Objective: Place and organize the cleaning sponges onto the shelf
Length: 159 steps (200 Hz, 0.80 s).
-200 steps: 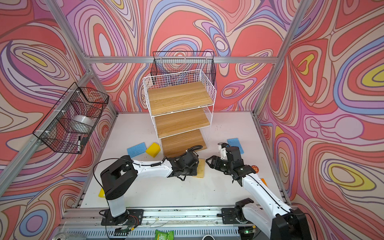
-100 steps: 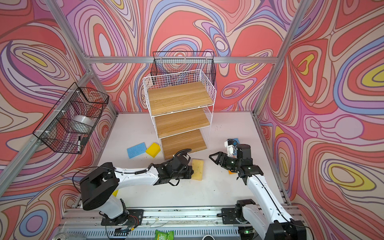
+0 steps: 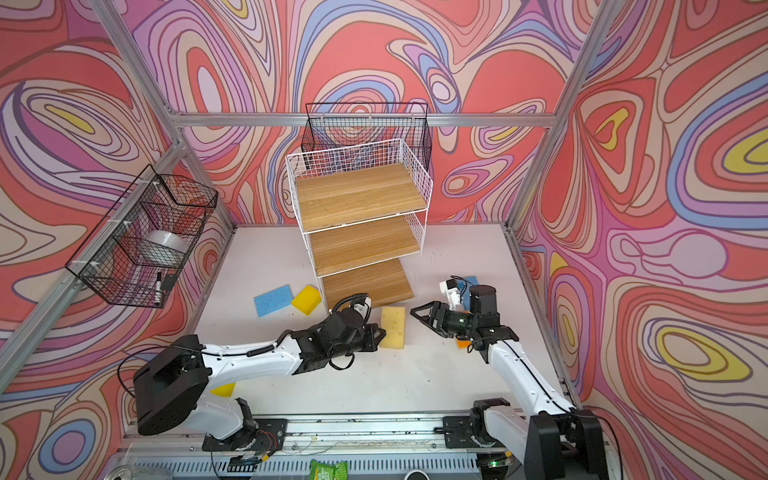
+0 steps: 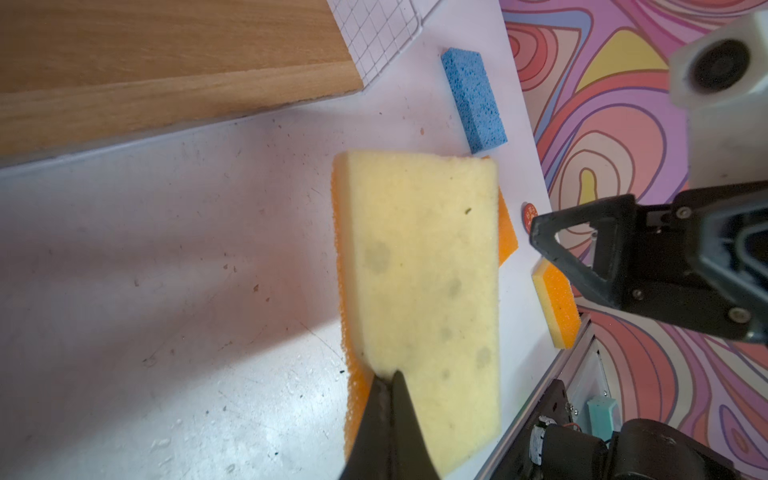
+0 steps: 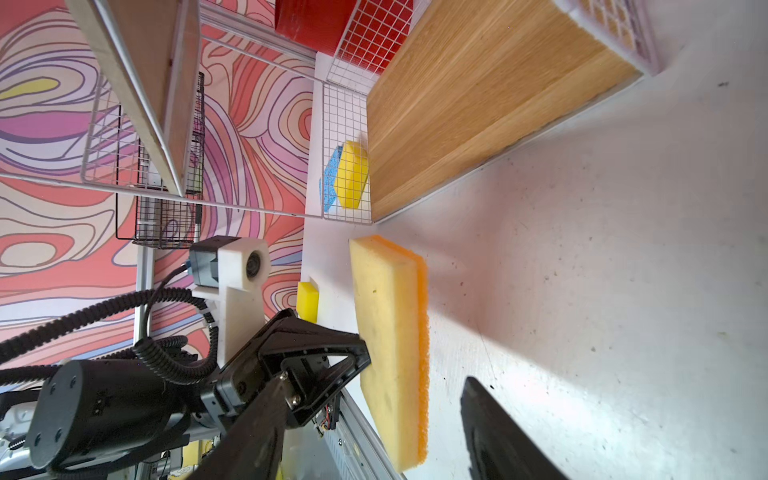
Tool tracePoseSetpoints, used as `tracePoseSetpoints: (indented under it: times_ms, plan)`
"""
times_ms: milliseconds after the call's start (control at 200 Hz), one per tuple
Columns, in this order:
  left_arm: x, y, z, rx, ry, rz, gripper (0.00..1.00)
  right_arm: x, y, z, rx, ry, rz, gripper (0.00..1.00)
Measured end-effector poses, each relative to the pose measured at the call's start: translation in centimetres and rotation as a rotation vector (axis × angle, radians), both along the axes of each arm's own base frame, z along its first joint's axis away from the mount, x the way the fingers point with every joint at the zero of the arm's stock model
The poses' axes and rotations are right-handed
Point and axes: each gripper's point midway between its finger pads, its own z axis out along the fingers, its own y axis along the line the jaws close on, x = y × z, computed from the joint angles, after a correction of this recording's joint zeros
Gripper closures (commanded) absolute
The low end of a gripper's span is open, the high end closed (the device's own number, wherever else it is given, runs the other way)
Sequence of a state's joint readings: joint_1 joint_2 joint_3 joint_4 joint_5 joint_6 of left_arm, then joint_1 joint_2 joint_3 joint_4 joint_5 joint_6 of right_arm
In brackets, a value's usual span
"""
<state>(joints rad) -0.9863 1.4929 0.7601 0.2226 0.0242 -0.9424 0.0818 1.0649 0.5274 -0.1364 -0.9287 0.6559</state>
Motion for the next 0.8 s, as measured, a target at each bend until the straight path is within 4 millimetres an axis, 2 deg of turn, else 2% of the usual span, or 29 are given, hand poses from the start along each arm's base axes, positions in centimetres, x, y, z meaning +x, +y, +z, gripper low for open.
tracePoseSetpoints:
  times_ms: [160,486,656,796]
  plan:
    - [0.8,0.1,0.6,-0.032,-0.011,0.021,1.0,-0.5,1.7,-0.3,0.005,0.007,0.058,0.37]
    - [1.7,-0.1,1.2,-0.086,-0.025,0.032,1.0,-0.1,2.8,-1.7,0.007,0.04,0.084,0.45]
    - [2.4,-0.5,0.0,-0.097,-0.006,0.041,1.0,0.2,3.0,-2.5,0.007,0.064,0.085,0.56]
    - [2.7,-0.6,-0.6,-0.1,0.007,0.04,1.0,0.4,3.1,-2.9,0.006,0.073,0.083,0.58]
